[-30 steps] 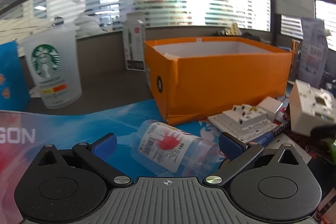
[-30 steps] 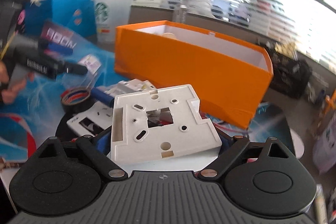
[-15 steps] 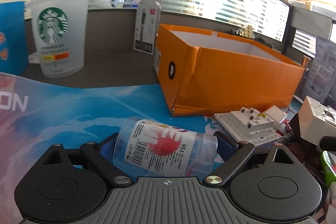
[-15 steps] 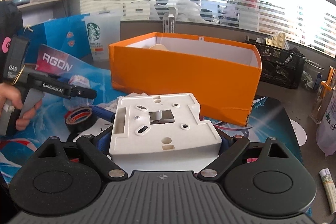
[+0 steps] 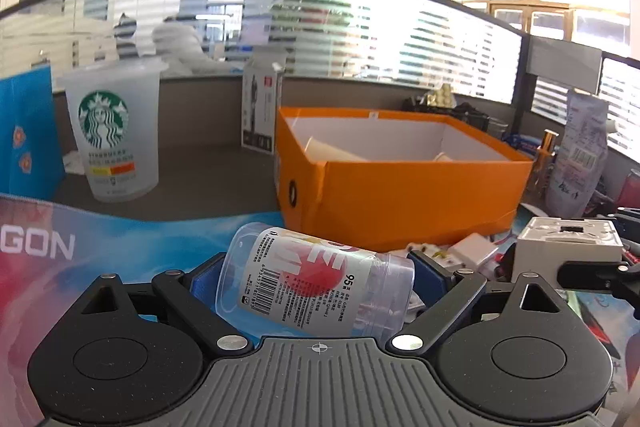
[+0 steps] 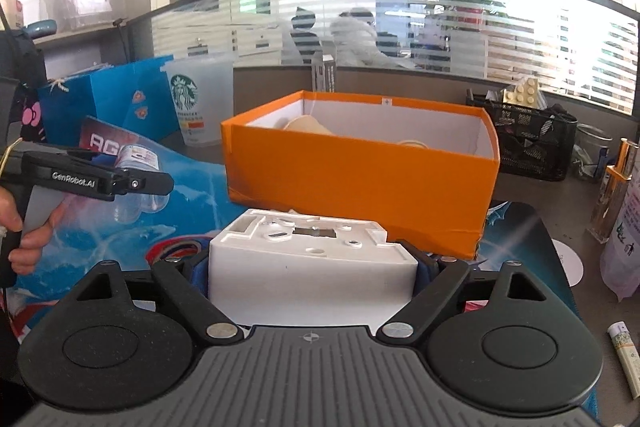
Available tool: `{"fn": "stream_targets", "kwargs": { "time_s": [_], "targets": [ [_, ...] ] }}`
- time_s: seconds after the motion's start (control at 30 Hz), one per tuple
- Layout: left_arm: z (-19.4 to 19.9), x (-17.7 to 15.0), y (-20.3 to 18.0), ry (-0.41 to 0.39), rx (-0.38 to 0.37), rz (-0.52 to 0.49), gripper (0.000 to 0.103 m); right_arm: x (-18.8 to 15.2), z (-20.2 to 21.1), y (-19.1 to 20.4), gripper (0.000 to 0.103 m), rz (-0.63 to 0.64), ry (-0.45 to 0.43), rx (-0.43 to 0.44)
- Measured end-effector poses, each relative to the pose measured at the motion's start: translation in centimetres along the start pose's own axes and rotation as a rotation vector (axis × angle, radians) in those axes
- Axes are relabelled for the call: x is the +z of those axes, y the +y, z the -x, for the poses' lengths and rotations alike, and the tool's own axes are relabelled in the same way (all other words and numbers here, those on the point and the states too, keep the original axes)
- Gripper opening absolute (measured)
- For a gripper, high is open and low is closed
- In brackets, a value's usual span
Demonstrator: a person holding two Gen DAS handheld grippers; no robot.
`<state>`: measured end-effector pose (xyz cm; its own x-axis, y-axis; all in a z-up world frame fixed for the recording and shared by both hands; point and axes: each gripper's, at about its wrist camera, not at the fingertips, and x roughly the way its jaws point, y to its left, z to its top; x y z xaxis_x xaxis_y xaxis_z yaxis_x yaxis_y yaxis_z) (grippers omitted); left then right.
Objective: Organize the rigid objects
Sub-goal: 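Grasp the clear plastic bottle with the left gripper while the right grasps a white socket plate, then carry the bottle and socket plate over the orange box and release them inside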
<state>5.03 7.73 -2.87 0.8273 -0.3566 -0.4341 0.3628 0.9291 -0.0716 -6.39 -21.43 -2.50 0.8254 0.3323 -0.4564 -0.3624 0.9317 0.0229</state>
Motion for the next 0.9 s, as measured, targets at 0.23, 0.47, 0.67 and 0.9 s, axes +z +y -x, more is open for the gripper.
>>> {"fn": "stream_targets", "kwargs": {
  "time_s": [0.23,0.47,0.67,0.9],
  "targets": [
    [1.4,0.9,-1.3,-0.040,-0.006,-0.009,0.094,0.8,1.5,0.1,0.085,-0.022,-0.048,-0.013],
    [2.8,2.3,-2.5,-0.090,-0.021,-0.006,0.094,1.9,2.7,0.3,0.085,-0.018,-0.094,-0.020],
    [2.8,3.6,-3.7,-0.116,-0.023,-0.002,0.094,2.8,3.5,0.0,0.085,-0.033,-0.138,-0.026],
    [2.1,5.0,-4.8,-0.137,-0.040,-0.003,0.094,3.9,3.8,-0.3,0.085,-0.041,-0.172,-0.029]
  ]
}}
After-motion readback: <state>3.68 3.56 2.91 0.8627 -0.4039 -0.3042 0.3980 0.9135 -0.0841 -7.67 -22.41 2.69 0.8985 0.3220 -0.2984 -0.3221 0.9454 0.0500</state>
